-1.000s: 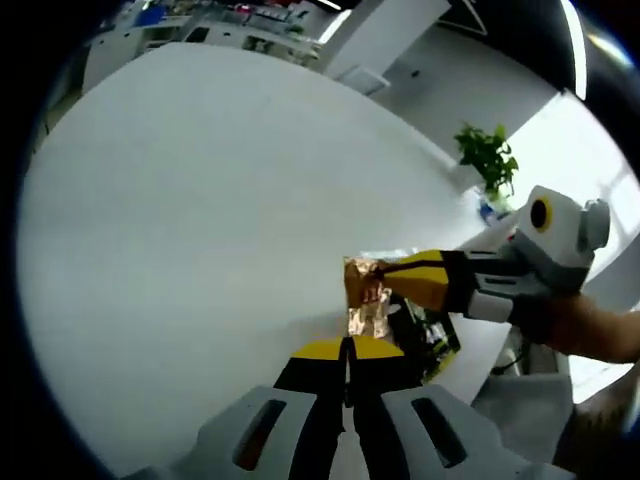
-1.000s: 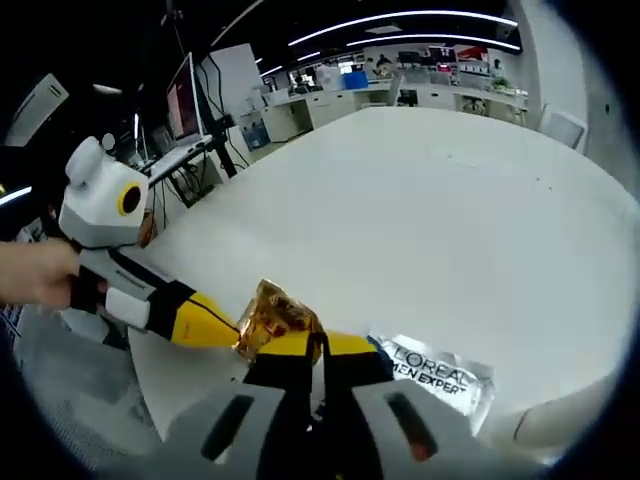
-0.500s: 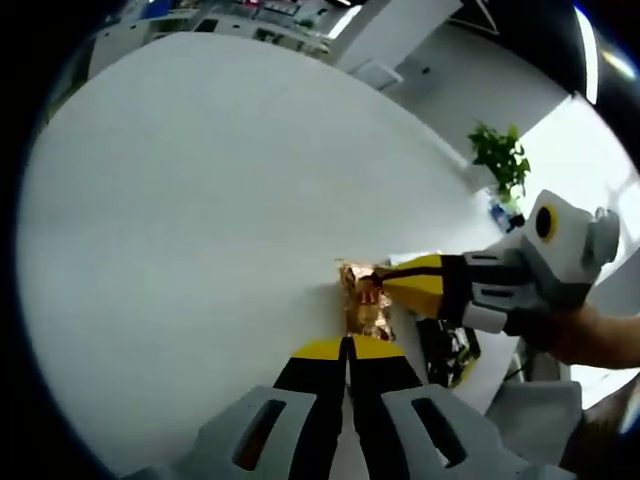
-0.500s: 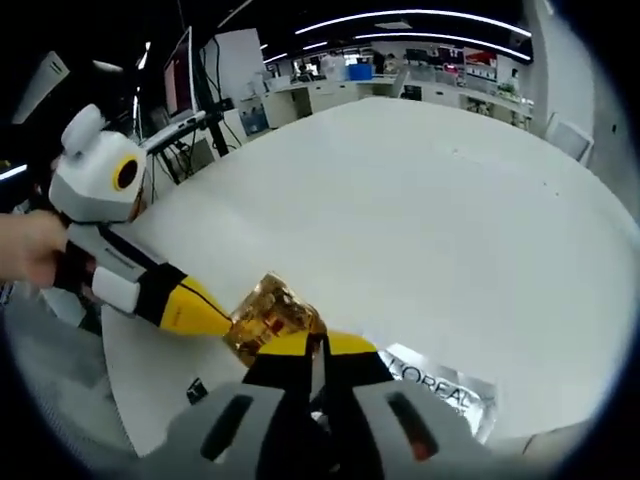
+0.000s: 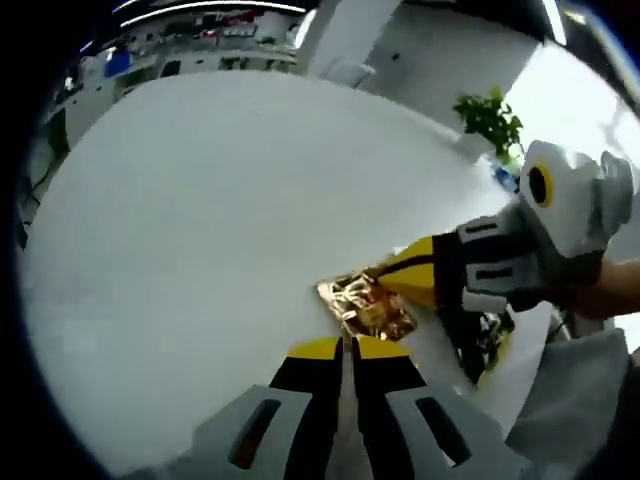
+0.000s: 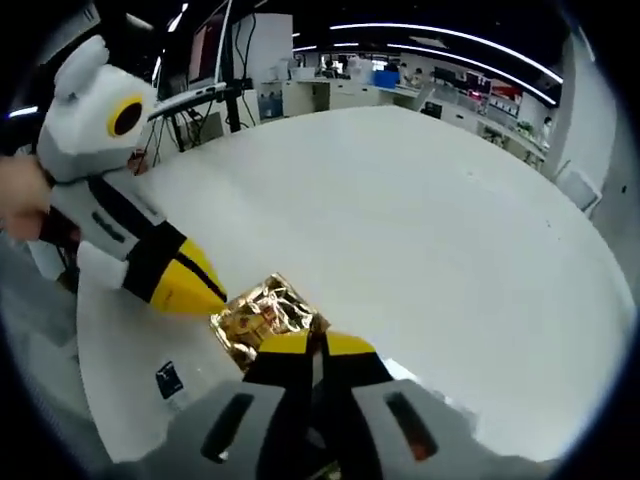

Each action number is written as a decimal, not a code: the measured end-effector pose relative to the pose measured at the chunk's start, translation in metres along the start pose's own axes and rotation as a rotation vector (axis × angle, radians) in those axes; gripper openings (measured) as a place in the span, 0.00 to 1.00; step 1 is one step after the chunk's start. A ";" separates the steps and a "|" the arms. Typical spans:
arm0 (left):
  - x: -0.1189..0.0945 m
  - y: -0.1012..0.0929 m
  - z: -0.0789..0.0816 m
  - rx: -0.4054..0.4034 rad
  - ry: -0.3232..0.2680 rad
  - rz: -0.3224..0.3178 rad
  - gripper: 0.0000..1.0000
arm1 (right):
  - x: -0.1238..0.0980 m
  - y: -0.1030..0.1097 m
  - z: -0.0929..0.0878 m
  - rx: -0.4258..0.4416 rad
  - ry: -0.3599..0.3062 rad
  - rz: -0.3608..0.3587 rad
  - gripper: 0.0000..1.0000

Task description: Arrange the skincare products in the storage area until every visible bottle or jar stands upright without overlapping.

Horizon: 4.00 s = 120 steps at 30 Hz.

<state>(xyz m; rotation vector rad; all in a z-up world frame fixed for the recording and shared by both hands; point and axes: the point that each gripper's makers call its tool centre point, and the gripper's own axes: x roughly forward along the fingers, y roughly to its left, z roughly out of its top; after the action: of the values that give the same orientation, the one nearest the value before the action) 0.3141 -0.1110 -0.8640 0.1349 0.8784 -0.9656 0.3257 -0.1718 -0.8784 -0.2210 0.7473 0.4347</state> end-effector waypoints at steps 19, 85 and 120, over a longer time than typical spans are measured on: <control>0.034 -0.019 0.011 0.436 0.047 0.009 0.25 | 0.001 -0.001 0.001 -0.008 0.007 0.017 0.04; -0.085 -0.075 -0.025 0.205 -0.036 -0.009 0.71 | -0.190 0.049 -0.010 0.077 -0.264 -0.039 0.91; -0.120 -0.098 -0.064 0.103 -0.055 0.011 0.97 | -0.257 -0.009 -0.091 0.430 -0.313 -0.248 0.99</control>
<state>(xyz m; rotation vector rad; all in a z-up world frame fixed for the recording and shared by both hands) 0.1699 -0.0597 -0.7955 0.1998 0.7770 -1.0005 0.1078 -0.2882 -0.7641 0.1562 0.4814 0.0629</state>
